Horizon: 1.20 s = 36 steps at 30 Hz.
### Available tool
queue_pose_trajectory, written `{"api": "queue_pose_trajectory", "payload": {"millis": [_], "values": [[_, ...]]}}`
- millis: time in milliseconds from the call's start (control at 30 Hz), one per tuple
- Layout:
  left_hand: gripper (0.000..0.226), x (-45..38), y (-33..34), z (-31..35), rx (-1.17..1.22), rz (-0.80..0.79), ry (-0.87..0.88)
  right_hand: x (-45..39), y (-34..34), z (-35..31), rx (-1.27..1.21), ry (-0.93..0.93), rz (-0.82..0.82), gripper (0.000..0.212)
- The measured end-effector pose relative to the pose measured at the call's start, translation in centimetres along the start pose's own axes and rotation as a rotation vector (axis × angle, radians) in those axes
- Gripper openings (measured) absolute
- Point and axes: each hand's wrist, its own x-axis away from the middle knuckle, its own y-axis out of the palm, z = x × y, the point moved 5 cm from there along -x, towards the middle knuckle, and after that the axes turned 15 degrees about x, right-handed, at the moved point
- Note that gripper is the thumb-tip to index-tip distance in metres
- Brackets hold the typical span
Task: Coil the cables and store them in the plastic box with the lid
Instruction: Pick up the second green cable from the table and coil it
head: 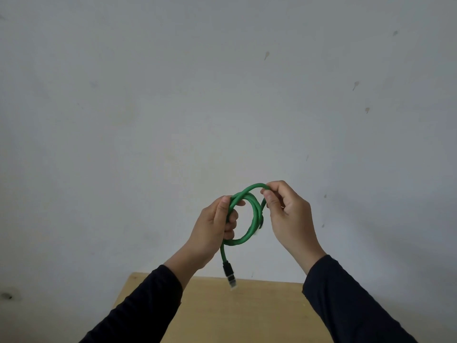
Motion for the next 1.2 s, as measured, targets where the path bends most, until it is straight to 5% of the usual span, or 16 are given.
{"api": "queue_pose_trajectory", "payload": {"millis": [400,533,667,800,900,1200], "values": [[0.040,0.3,-0.4,-0.1,-0.165,0.049,0.084,1.1,1.9,0.5,-0.288,0.250,-0.197,0.022],[0.038,0.4,-0.5,-0.4,0.007,0.035,0.058,1.9,2.6,0.0,-0.460,0.286,-0.333,0.025],[0.039,0.3,-1.2,-0.9,0.012,0.119,-0.006,1.5,2.0,0.5,-0.114,0.148,-0.413,0.027],[0.040,0.0,-1.0,-0.6,-0.004,0.140,-0.005,1.8,0.2,-1.4,0.316,-0.258,-0.022,0.023],[0.040,-0.1,-0.6,-0.2,-0.048,0.150,0.012,3.4,1.2,-3.0,0.410,-0.569,-0.062,0.027],[0.040,-0.6,-0.8,-0.1,-0.055,0.152,-0.015,3.5,2.8,-3.0,0.464,-0.590,-0.294,0.029]]}}
